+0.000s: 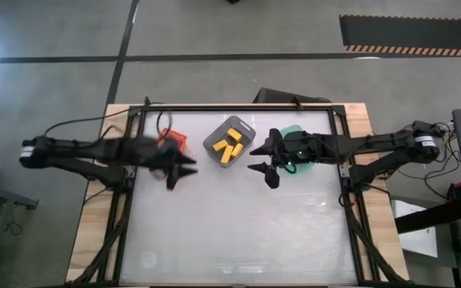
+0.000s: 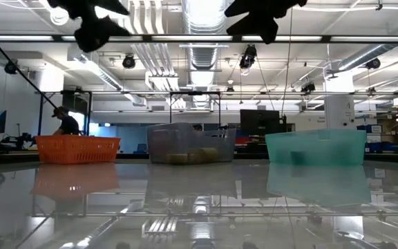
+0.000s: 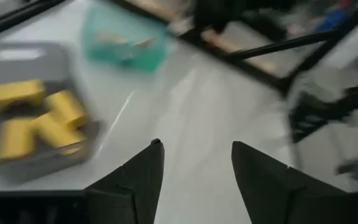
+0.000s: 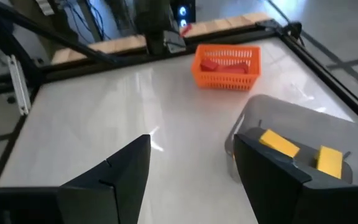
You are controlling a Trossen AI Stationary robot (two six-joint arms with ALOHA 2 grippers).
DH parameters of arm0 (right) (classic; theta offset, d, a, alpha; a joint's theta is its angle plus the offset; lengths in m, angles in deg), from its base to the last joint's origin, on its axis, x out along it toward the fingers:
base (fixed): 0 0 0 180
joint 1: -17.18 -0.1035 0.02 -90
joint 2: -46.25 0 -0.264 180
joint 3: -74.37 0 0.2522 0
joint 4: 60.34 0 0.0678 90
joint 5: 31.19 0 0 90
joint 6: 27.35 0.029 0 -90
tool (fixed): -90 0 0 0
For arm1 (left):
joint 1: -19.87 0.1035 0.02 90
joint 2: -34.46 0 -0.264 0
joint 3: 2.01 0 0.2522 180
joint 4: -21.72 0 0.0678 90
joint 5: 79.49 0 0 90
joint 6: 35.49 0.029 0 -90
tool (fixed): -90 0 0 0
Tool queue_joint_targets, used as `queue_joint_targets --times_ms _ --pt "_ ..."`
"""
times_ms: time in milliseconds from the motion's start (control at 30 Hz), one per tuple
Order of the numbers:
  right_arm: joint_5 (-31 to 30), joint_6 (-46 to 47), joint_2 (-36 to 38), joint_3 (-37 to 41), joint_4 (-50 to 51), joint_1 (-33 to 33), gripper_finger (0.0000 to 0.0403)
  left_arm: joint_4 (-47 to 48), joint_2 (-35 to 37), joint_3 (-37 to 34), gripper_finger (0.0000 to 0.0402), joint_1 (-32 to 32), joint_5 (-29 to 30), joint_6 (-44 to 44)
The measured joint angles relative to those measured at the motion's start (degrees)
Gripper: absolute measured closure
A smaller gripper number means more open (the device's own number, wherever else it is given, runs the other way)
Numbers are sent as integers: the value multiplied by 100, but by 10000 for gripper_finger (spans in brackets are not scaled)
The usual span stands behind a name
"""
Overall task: Sort & place blocks by color
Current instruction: Return to Home Position
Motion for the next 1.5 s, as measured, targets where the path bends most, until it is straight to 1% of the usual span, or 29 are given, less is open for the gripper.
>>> queue_joint_targets --times_ms 100,167,267,333,467,600,767,867,933,1000,1067,1167,1267,1500 --pt "3 19 165 387 -501 0 184 -926 310 -578 242 -867 564 -117" --pt "2 46 309 667 -824 0 184 -1462 471 -948 257 -1336 835 -55" --pt "2 252 551 1032 -1115 2 184 -2013 701 -1453 279 -1807 890 36" --pt "1 571 730 1167 -1125 2 184 -2283 802 -1706 291 -1935 891 50" --pt "-1 946 1001 1363 -1124 0 184 -2512 874 -2063 303 -1974 896 39" --pt "-2 953 1081 1421 -1102 0 184 -2530 821 -2348 304 -1974 896 37" --pt "4 914 1059 1419 -1131 4 184 -2560 583 -2685 304 -1973 893 37" --pt "169 909 936 1419 -1133 282 184 -2725 475 -3172 304 -1897 901 36" --pt "104 913 849 1444 -1187 439 184 -3370 520 -3627 304 -1889 909 35" --pt "71 912 852 1617 -1351 570 184 -4290 687 -4126 304 -1898 906 35" --pt "112 911 920 1845 -1308 618 184 -5002 785 -4519 304 -1875 908 35" --pt "-17 911 1286 2234 -1196 653 184 -4991 985 -4513 304 -1815 924 35" --pt "-45 909 1850 2605 -1155 578 184 -5144 1141 -4443 304 -1747 918 35" --pt "-35 909 3444 3306 -880 405 184 -5018 1755 -4497 304 -1703 920 36"
